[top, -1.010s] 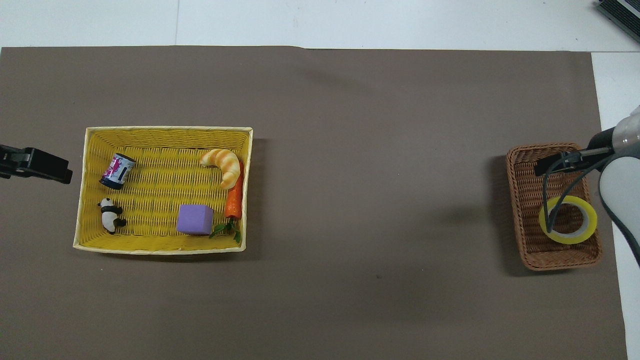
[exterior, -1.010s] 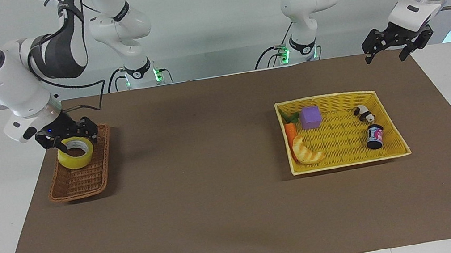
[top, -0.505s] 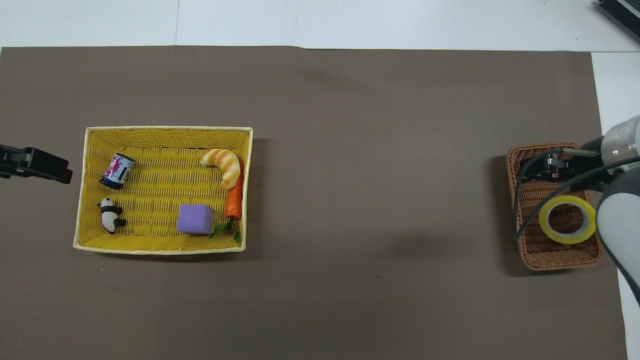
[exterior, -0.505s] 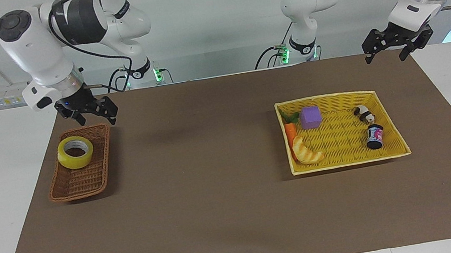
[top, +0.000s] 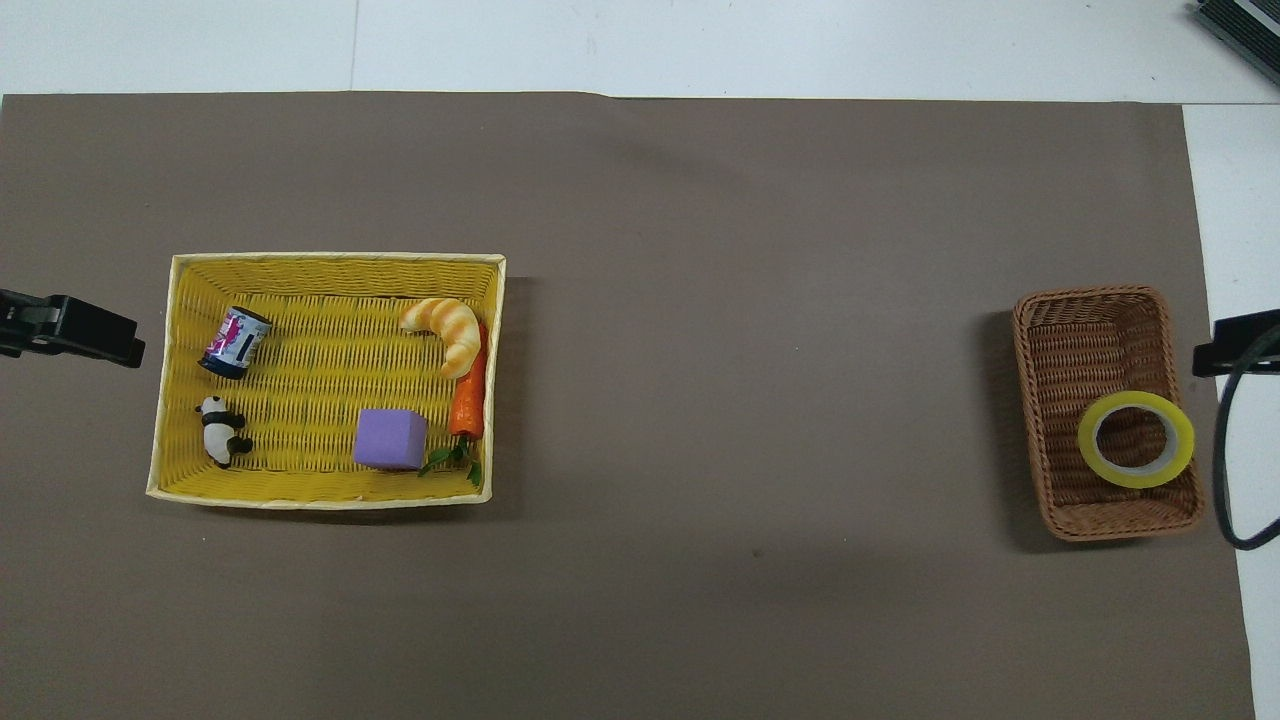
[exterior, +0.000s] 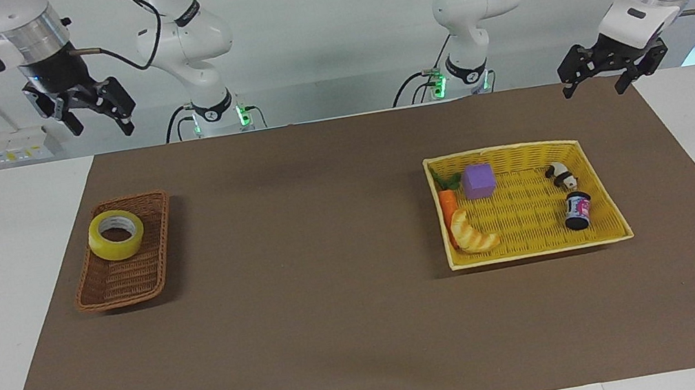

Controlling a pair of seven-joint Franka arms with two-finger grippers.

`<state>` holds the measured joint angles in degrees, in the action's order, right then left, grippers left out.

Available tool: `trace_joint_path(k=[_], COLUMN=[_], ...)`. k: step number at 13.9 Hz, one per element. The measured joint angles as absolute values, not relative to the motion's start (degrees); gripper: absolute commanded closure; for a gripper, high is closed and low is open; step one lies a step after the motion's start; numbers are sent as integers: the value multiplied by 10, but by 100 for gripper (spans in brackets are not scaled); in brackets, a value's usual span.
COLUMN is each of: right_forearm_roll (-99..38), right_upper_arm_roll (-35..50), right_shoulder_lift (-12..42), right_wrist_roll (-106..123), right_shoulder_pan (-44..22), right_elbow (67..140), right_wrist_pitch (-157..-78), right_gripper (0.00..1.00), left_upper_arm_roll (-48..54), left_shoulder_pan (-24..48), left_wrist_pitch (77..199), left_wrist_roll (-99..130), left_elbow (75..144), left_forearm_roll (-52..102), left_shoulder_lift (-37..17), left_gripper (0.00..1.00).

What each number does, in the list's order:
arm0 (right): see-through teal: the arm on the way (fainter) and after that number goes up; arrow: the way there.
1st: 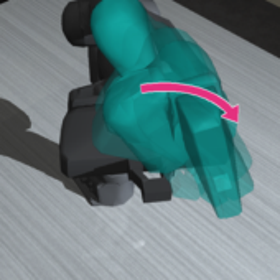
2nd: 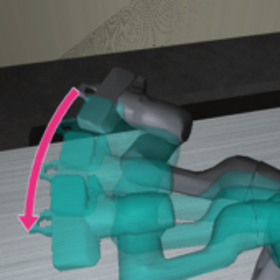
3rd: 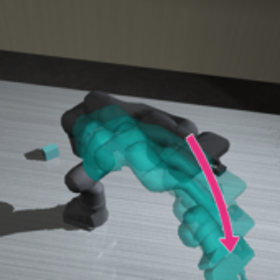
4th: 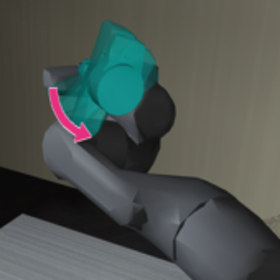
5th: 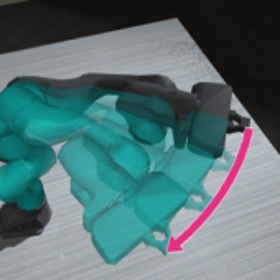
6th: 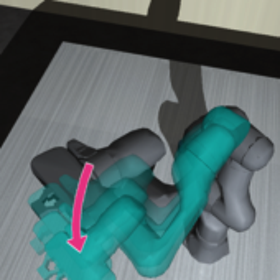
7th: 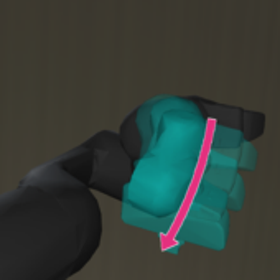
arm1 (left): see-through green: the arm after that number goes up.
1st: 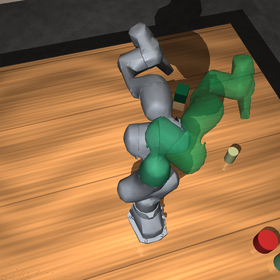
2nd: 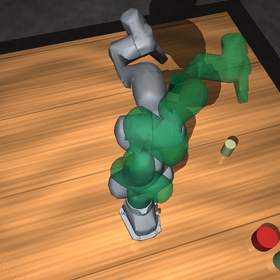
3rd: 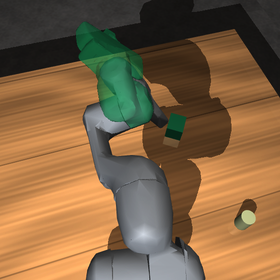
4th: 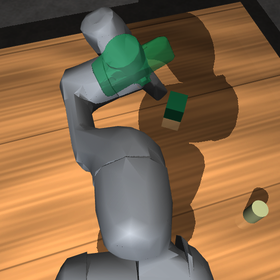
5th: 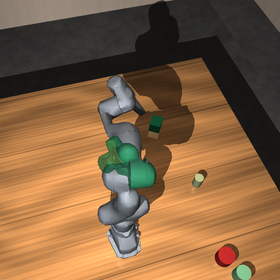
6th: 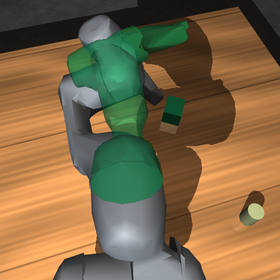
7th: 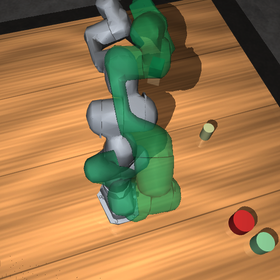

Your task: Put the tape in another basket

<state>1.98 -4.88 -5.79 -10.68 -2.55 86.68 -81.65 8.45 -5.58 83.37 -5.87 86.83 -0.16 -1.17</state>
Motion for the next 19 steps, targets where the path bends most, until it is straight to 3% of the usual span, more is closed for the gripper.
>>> trace_joint_path(k=[19], right_forearm_roll=[14], right_upper_arm_roll=[-50], right_shoulder_lift=[-60], right_wrist_roll=[-19], right_shoulder_pan=[-23], right_elbow=[877], right_wrist_pitch=[-809], right_gripper=[0], left_upper_arm_roll=[84], left_shoulder_pan=[-56], left_wrist_pitch=[832], left_wrist_roll=[-59], left_elbow=[868], left_forearm_roll=[-2], left_shoulder_lift=[-12], left_gripper=[0])
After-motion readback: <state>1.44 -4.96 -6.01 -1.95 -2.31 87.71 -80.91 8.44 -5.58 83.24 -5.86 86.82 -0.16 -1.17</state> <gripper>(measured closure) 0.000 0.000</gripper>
